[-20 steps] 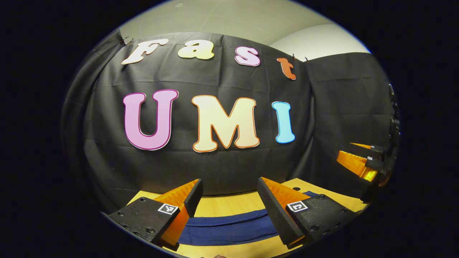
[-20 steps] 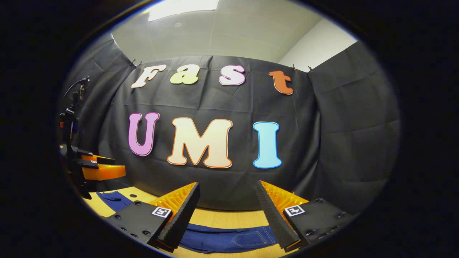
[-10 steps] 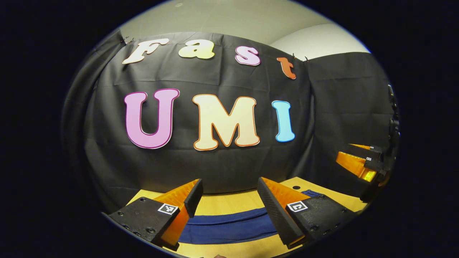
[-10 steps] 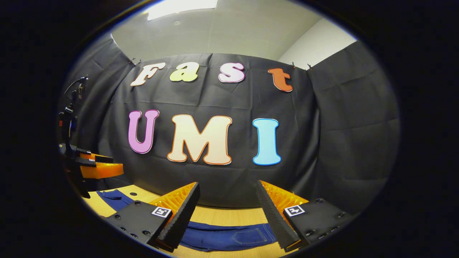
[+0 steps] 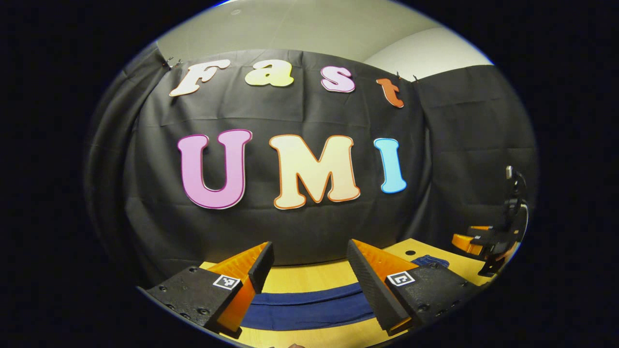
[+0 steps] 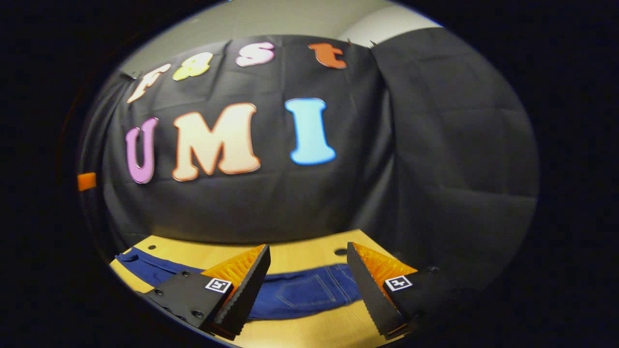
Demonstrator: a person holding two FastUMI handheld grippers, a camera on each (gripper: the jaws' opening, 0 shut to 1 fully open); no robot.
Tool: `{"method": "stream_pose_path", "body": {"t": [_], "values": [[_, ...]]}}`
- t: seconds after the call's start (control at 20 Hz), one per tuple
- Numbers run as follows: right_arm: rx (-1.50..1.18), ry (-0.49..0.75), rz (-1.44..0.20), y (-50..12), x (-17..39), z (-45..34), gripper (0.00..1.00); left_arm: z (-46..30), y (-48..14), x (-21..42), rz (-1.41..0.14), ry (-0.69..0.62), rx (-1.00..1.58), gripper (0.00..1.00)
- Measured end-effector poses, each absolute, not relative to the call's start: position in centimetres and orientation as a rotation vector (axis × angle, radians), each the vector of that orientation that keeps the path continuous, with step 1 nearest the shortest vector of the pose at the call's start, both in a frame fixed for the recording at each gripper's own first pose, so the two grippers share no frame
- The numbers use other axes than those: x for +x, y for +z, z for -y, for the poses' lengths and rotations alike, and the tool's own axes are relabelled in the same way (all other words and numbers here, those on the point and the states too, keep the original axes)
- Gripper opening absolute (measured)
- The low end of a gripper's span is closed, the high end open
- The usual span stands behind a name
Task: Grasp the waist and the cuffs of the jeans and fold them to make the two legs overlap; first hold the waist and fold one-third of the jeans toward the cuffs, then hold the cuffs and fold the remaining one-third in the same direction to finish folding.
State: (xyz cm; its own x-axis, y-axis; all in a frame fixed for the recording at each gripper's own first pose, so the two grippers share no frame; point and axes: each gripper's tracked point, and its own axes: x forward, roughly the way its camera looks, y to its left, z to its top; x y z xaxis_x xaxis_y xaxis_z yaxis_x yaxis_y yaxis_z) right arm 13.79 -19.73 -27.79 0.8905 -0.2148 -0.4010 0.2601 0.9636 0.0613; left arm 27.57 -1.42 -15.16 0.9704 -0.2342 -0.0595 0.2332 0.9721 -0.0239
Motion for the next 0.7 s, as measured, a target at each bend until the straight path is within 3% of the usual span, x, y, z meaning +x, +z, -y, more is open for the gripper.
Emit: {"method": "stream_pose_path", "body": {"t": [0.15, 0.4, 0.65, 0.7], "values": [[0.201, -0.346, -0.528, -33.9, 13.7, 23.6, 0.95, 0.0, -15.4, 27.1, -0.082, -0.177, -0.013, 0.94], [0.27, -0.494, -0.716, -43.0, 13.3, 28.2, 0.98, -1.8, -16.0, 26.1, -0.124, -0.102, 0.008, 0.94], [0.454, -0.559, -0.77, -47.0, 14.8, 29.0, 0.94, -3.2, -16.6, 25.2, -0.163, -0.051, 0.035, 0.94], [0.493, -0.57, -0.794, -47.9, 15.0, 28.9, 0.98, -3.4, -16.7, 25.0, -0.169, -0.042, 0.04, 0.94]]}}
